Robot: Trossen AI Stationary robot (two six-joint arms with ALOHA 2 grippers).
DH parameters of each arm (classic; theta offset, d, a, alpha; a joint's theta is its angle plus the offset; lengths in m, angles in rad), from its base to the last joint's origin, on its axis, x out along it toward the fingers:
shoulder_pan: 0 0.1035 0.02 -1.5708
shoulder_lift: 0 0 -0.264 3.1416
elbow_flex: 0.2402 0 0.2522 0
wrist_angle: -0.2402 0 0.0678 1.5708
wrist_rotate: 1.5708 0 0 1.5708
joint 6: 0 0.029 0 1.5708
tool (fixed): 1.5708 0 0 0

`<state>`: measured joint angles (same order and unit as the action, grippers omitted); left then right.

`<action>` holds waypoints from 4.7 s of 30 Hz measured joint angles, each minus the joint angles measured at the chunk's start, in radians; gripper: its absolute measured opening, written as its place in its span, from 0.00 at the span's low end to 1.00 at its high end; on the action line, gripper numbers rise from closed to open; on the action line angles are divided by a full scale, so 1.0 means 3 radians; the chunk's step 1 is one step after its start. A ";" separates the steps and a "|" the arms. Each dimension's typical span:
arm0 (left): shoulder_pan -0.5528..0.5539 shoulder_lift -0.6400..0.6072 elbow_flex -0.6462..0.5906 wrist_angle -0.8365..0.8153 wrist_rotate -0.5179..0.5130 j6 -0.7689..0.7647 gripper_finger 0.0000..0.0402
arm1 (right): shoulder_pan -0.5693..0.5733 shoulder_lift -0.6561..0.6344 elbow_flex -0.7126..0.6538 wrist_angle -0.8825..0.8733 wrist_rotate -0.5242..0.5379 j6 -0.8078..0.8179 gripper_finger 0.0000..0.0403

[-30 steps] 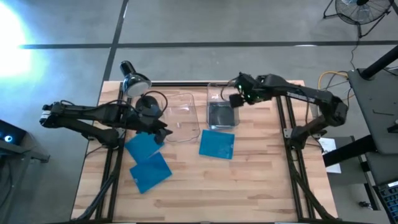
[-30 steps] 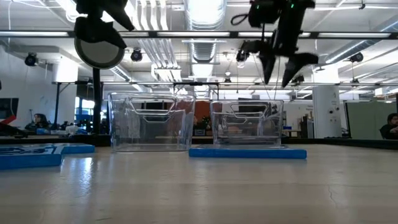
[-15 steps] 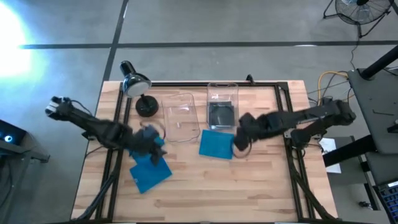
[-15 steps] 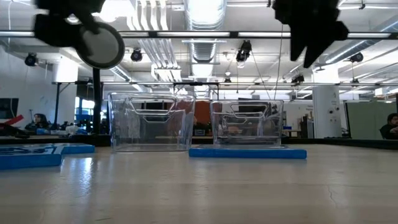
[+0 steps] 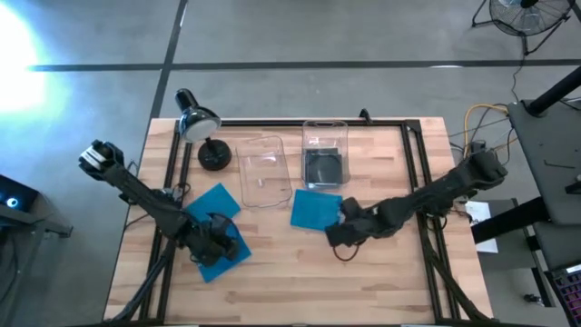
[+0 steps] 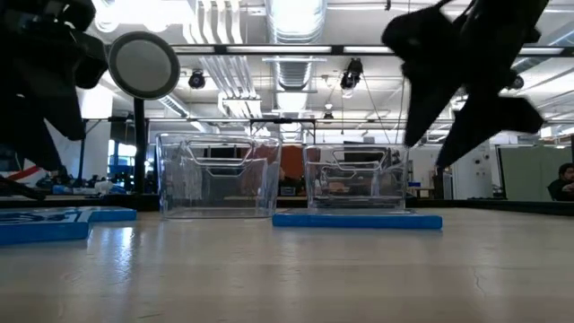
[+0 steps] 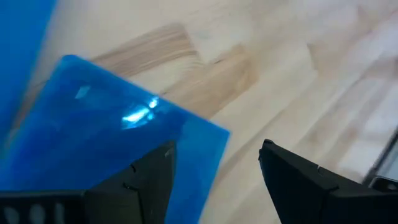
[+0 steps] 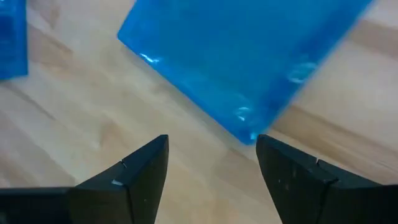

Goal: Pick & place jewel cases by type
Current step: Put the top right blue CD case into the left transparent bin

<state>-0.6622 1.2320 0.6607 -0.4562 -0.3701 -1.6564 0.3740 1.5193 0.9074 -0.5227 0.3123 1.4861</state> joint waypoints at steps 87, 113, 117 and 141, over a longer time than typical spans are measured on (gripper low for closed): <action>0.0781 0.0867 0.0007 0.1865 0.0391 0.0904 0.53 | 0.0370 0.0071 -0.0211 0.0448 -0.0285 0.0379 0.53; 0.0873 0.1996 0.0903 0.1214 0.1034 0.2316 0.53 | 0.0450 0.0553 -0.0279 0.1764 0.0121 0.0604 0.64; 0.0872 0.2000 0.0891 0.1140 0.1056 0.2404 0.53 | 0.0443 0.0406 -0.0245 0.1936 0.0445 0.0336 0.64; 0.0817 0.1885 0.0886 0.1285 0.1000 0.2317 0.53 | 0.0317 0.0602 -0.0202 0.1946 0.0251 0.1145 0.13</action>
<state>-0.4169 1.7976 0.9264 -0.0706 -0.0702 -0.9614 0.4690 1.7000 0.8467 0.0610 0.3878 1.8296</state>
